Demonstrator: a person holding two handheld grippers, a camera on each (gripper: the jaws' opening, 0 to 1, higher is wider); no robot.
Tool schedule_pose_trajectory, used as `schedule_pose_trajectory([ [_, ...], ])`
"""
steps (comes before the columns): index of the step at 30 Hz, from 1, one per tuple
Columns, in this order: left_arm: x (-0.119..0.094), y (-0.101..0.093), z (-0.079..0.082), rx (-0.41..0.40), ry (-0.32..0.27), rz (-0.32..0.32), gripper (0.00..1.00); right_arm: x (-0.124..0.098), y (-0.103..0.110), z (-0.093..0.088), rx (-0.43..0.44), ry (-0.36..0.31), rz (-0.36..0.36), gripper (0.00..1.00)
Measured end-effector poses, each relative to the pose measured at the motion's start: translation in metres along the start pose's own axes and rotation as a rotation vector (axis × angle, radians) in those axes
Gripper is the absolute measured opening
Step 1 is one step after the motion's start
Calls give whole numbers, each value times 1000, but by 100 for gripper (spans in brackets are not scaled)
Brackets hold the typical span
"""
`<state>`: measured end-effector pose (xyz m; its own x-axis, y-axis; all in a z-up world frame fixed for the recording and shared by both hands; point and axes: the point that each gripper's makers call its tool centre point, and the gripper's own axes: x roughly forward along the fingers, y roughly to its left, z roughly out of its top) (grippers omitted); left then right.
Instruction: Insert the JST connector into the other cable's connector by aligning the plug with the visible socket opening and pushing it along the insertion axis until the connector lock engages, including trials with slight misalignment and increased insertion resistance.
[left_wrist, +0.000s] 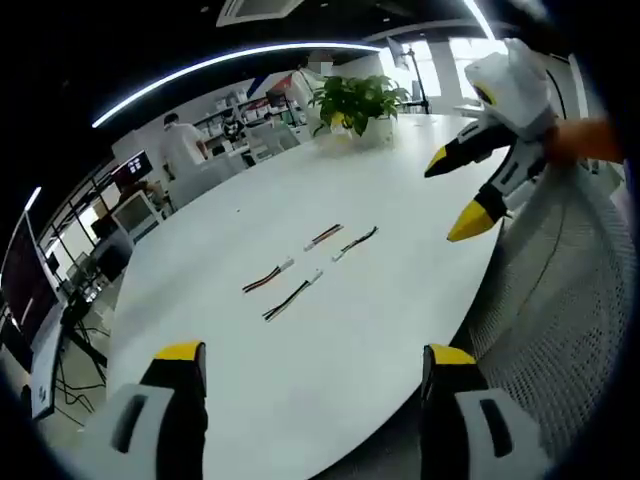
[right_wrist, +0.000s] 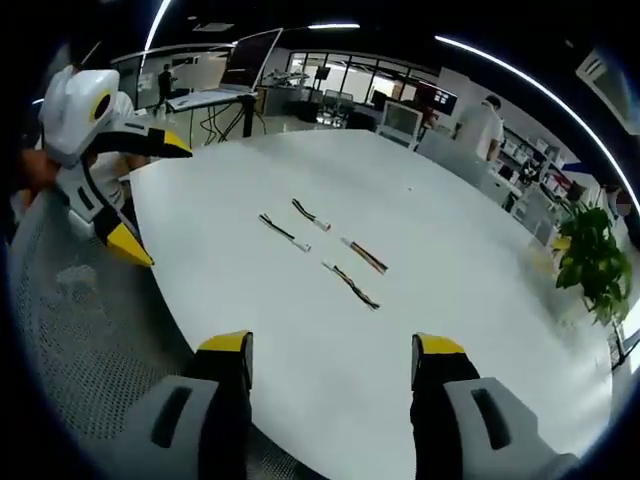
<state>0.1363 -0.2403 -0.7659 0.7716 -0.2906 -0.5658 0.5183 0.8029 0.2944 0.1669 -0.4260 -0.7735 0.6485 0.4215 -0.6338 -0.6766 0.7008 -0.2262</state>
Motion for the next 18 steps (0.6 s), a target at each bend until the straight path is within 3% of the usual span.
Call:
schedule_pose_trajectory([
  [18,0,1,-1,9,6,4,87,0,-5,-1,26,2,-15,60],
])
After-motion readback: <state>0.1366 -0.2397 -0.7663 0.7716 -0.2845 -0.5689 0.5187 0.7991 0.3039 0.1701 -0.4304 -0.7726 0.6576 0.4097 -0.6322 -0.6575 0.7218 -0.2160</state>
